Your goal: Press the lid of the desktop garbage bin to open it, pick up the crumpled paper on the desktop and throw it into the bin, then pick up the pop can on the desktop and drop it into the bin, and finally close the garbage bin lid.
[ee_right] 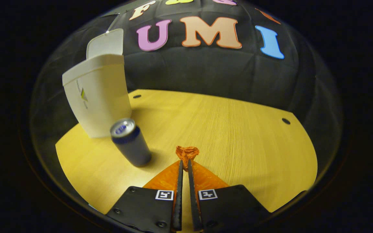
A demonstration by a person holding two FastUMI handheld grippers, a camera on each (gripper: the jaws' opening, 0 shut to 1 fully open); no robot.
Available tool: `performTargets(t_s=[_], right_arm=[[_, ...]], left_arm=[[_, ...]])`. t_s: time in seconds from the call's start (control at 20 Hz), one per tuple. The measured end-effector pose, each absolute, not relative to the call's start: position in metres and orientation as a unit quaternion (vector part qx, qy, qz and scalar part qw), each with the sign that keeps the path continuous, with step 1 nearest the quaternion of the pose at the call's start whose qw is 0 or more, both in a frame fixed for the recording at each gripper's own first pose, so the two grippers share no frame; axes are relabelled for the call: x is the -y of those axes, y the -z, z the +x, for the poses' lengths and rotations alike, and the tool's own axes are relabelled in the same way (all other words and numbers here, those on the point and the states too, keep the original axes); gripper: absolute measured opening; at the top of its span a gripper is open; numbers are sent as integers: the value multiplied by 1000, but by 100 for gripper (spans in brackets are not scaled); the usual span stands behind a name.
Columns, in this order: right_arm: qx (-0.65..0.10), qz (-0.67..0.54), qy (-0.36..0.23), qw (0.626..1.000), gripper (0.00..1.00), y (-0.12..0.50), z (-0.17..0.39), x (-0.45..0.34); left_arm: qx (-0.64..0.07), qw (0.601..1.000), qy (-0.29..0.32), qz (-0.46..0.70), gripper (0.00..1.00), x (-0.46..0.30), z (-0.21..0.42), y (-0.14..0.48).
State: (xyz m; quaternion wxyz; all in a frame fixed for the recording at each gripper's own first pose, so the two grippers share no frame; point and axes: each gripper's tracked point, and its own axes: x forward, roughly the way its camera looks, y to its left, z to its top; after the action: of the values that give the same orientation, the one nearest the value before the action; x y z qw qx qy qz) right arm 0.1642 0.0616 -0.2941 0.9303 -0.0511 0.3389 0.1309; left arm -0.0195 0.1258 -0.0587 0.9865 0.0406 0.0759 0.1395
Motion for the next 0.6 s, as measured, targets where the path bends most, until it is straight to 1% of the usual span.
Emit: performTargets(t_s=[0.2, 0.35, 0.5, 0.6], right_arm=[[-228, -36, -160, 960, 13, 170, 194, -115], [-162, -28, -197, 967, 12, 98, 206, -173], [-134, -23, -243, 960, 13, 67, 216, -247], [-148, -22, -269, 952, 13, 75, 222, -294]], left_arm=[[-60, 991, -115, 16, 93, -134, -8, 53], [-52, 993, -106, 3, 93, -153, -2, 53], [-56, 993, -108, -5, 93, -179, -3, 58], [-64, 992, -112, -7, 92, -198, -6, 64]])
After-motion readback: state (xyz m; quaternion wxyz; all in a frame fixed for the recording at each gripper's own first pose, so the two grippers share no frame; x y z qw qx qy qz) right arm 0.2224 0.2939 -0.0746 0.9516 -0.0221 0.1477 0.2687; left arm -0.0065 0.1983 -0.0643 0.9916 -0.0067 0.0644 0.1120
